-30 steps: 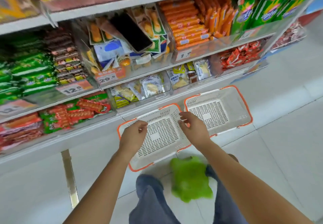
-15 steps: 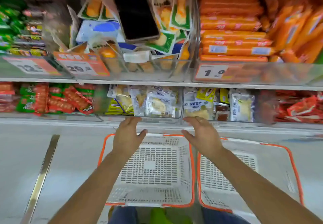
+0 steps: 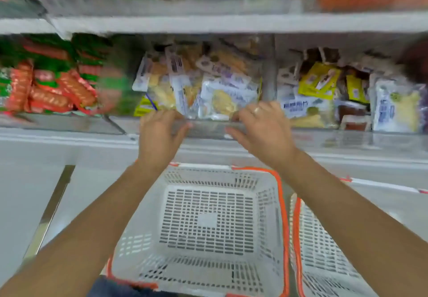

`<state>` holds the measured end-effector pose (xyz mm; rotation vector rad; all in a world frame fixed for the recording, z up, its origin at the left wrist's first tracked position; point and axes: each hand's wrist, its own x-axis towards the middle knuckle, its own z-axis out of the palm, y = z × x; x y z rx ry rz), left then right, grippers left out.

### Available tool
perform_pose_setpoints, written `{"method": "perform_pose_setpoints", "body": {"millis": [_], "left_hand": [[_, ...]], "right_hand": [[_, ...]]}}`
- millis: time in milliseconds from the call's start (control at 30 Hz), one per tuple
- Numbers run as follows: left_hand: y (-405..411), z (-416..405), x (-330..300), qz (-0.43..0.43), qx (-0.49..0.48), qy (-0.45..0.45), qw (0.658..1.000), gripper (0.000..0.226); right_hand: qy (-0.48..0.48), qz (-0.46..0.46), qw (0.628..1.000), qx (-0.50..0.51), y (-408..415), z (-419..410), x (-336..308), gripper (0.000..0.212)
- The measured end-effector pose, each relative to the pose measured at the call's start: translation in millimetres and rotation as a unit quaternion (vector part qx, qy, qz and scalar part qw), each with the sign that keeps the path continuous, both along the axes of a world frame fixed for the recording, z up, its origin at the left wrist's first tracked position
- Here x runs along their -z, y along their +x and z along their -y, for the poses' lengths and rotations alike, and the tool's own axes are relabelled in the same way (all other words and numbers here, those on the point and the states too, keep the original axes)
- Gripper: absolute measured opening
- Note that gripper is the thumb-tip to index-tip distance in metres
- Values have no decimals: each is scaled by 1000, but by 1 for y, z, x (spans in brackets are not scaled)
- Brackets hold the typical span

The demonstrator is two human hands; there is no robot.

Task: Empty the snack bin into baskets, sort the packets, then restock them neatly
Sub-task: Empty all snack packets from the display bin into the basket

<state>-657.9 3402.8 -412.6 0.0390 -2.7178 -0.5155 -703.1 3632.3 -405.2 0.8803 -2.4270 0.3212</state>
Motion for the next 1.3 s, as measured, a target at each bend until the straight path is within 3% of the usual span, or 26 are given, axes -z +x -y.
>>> {"method": "perform_pose_setpoints", "body": {"millis": [167,300,767,1033,1300], "left_hand": [[0,-2,13,-106,10,5,994,25],[-1,-3,21,-134,5,11,991,26],[1,-1,18,-143,12,54,988,18],[6,3,-20,-158,39,65,985,15],[46,-8,21,-147,16,55,987,18]], "right_hand": [[-34,-81,996,15,-6,7,19,32],[-75,-105,992,1,-9,10,21,33],[-94,-105,990,20,-1,15,22,34],[-123,-112,986,24,7,15,-12,41],[-85,-51,994,55,51,8,23,26]]}}
